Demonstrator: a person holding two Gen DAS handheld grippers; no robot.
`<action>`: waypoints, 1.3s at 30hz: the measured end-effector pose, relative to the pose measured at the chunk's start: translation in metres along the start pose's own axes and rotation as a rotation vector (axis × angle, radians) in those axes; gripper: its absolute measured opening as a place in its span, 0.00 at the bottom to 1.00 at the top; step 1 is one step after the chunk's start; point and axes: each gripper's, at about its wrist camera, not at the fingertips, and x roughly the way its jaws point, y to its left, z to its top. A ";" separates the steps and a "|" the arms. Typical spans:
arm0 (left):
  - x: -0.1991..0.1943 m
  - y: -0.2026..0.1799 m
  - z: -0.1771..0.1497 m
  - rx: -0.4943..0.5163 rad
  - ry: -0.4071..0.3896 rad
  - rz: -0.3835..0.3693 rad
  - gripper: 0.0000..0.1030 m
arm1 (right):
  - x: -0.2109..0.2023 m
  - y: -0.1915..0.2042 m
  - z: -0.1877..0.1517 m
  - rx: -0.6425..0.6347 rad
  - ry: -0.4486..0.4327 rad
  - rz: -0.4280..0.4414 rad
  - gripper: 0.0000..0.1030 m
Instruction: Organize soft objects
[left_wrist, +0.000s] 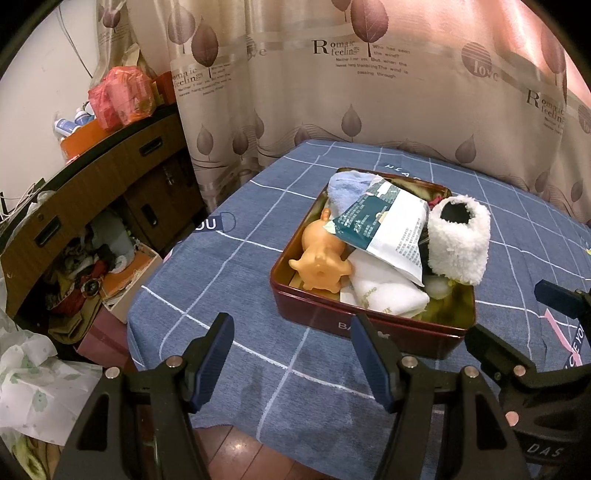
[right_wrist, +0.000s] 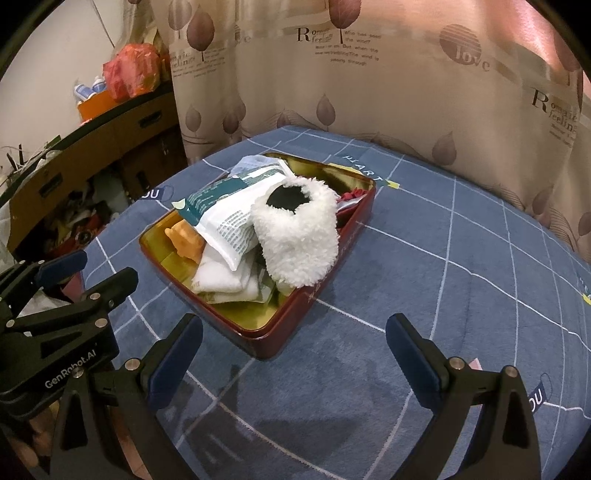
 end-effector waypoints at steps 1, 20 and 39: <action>0.000 -0.001 0.000 0.000 0.000 -0.001 0.65 | 0.000 0.000 0.000 0.001 0.001 0.001 0.96; 0.001 -0.003 -0.001 0.000 0.009 -0.009 0.65 | 0.003 0.004 -0.002 -0.011 0.015 0.009 0.96; 0.002 0.003 0.000 0.002 0.016 -0.008 0.65 | 0.009 0.007 -0.007 -0.020 0.047 0.015 0.96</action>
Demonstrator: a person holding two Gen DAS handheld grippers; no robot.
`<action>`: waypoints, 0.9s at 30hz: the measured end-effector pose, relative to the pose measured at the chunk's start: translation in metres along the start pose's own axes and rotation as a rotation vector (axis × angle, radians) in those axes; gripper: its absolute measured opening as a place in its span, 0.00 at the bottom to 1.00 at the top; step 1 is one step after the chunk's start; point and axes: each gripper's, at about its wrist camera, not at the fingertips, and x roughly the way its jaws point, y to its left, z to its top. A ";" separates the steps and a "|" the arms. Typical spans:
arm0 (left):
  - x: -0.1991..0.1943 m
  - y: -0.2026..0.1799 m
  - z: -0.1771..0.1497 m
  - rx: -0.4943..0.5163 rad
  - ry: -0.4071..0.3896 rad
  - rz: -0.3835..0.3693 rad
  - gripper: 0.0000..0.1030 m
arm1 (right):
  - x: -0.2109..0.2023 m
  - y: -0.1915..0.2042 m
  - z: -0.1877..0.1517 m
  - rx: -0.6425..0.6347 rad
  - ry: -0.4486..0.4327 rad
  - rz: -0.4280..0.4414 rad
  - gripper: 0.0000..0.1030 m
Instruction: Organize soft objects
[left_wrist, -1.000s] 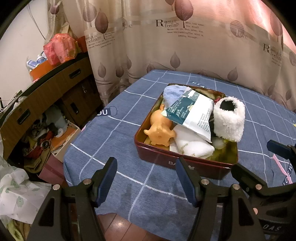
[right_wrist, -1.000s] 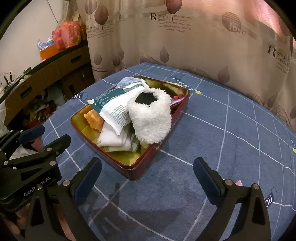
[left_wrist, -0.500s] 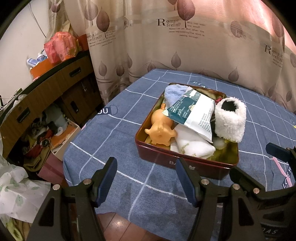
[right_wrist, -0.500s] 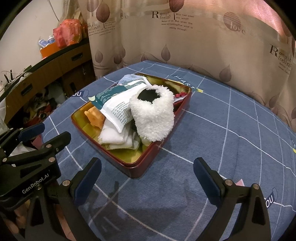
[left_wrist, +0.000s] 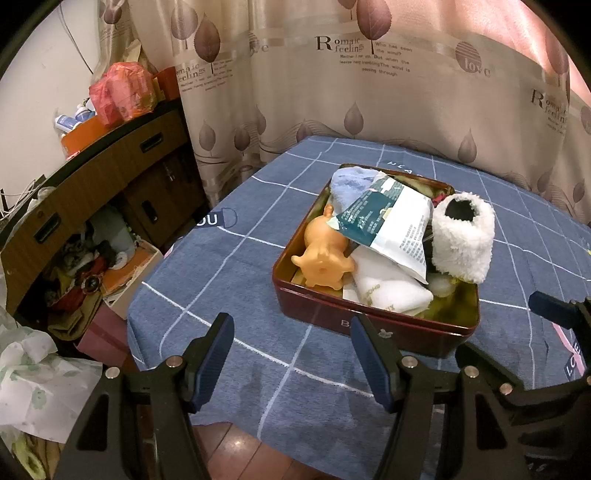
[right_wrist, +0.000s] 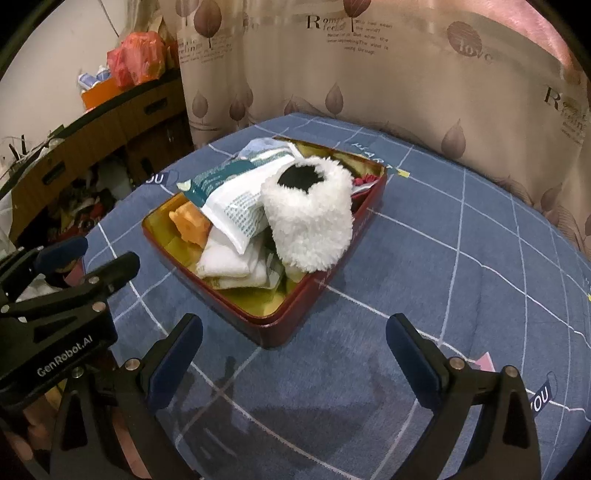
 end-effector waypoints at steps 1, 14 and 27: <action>0.000 0.001 0.000 0.000 -0.001 0.002 0.65 | 0.001 0.001 -0.001 -0.002 0.002 0.000 0.96; 0.000 0.000 0.000 0.001 -0.001 0.002 0.65 | 0.003 0.006 -0.003 -0.012 0.010 0.003 0.96; 0.000 -0.001 0.000 0.000 -0.002 0.003 0.65 | 0.004 0.009 -0.004 -0.017 0.013 0.002 0.96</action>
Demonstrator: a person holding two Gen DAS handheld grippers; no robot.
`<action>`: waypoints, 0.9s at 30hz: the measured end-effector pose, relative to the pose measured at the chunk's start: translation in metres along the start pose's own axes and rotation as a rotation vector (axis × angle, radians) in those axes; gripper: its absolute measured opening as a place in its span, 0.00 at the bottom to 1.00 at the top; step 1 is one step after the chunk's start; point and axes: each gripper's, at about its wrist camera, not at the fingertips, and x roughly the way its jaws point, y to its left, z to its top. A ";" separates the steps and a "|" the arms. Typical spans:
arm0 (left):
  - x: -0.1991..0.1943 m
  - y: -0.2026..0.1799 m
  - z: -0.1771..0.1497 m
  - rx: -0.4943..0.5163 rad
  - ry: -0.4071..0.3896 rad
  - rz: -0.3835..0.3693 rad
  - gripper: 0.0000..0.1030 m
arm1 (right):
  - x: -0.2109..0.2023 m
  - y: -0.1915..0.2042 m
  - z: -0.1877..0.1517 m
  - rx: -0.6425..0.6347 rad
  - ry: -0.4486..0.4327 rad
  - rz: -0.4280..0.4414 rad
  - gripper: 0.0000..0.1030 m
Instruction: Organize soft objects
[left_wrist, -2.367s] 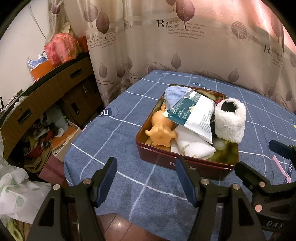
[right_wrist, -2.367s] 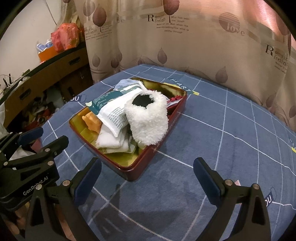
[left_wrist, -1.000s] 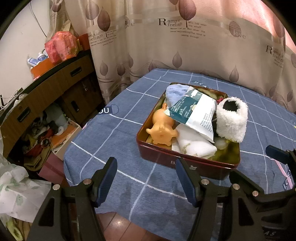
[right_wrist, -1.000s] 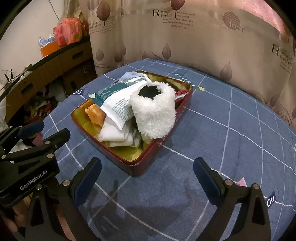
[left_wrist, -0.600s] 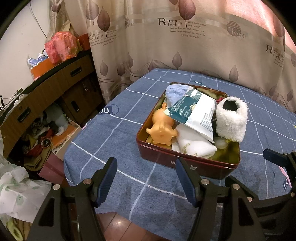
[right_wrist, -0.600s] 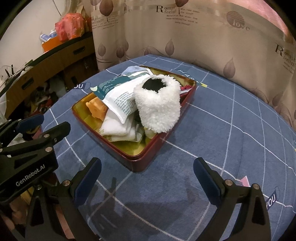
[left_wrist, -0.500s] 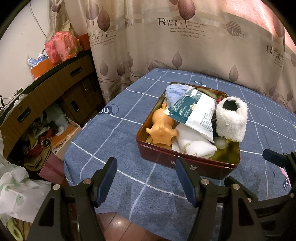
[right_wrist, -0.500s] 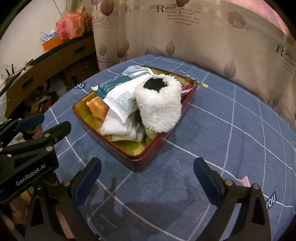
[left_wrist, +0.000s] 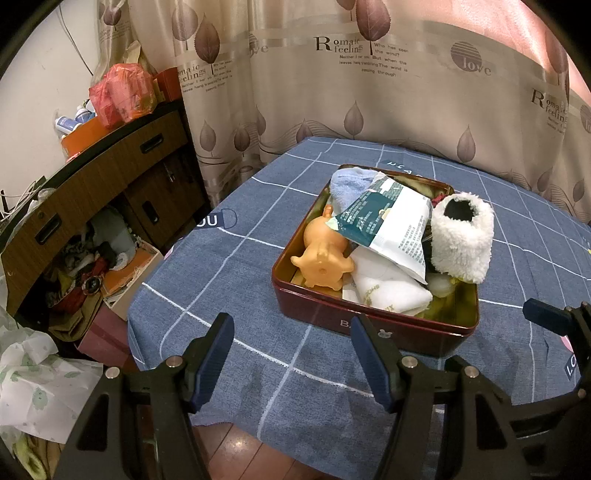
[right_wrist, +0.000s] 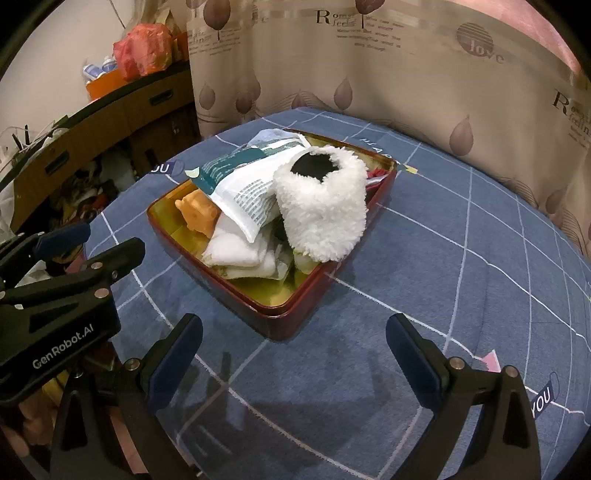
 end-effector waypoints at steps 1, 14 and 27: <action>0.000 0.000 0.000 0.000 0.000 0.001 0.65 | 0.000 0.001 0.000 -0.001 0.001 0.000 0.96; -0.001 0.002 0.001 -0.001 0.003 0.001 0.65 | -0.001 0.003 -0.001 -0.007 0.002 0.004 0.96; -0.002 0.004 0.002 0.013 -0.006 -0.004 0.65 | 0.000 0.004 -0.001 -0.011 0.005 0.008 0.96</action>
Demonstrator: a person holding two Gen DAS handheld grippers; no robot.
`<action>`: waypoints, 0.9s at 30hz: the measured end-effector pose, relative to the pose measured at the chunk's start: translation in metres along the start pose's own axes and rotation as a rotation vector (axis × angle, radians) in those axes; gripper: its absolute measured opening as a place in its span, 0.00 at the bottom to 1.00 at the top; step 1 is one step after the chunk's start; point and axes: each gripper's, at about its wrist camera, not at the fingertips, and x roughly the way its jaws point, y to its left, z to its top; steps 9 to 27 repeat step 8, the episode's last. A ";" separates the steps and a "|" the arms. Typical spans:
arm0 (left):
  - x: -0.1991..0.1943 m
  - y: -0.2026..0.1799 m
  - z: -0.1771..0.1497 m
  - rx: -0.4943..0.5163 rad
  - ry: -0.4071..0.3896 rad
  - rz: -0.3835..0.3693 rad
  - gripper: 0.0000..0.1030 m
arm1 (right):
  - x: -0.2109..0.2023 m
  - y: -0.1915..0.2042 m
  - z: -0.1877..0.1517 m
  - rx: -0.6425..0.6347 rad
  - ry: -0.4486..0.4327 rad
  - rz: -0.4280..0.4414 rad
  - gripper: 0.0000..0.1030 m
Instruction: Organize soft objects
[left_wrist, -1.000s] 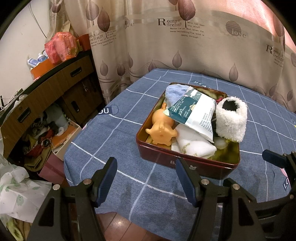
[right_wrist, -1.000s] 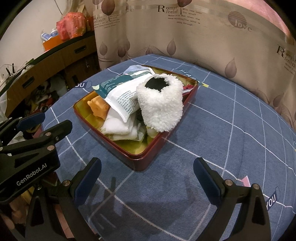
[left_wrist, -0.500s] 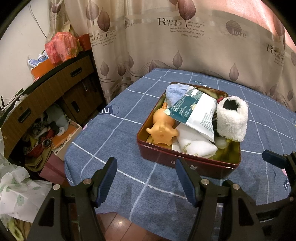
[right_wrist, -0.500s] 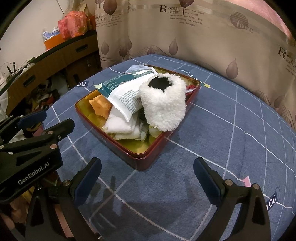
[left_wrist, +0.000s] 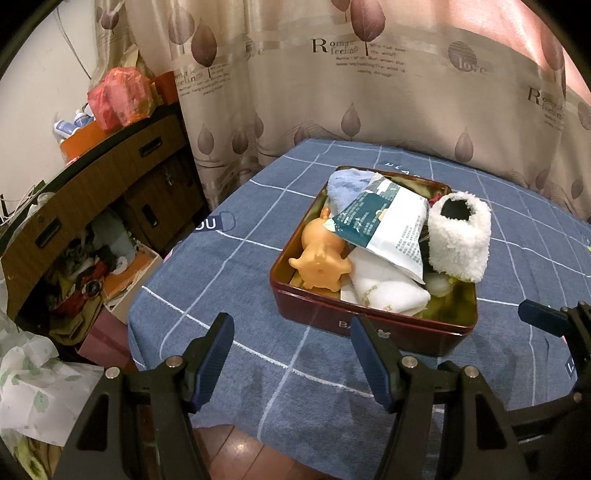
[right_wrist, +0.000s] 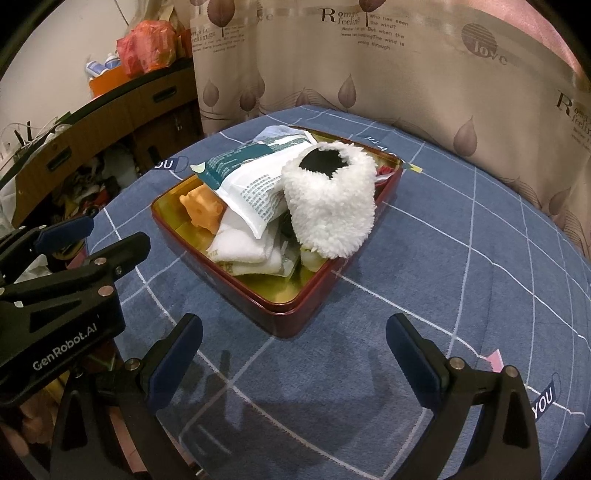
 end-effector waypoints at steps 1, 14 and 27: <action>0.000 -0.001 0.000 0.001 -0.002 -0.001 0.65 | 0.000 0.000 0.000 0.000 0.001 -0.001 0.96; 0.001 -0.001 0.001 0.006 -0.006 -0.003 0.65 | 0.000 0.000 0.000 0.001 0.000 -0.001 0.96; 0.001 -0.001 0.001 0.006 -0.006 -0.003 0.65 | 0.000 0.000 0.000 0.001 0.000 -0.001 0.96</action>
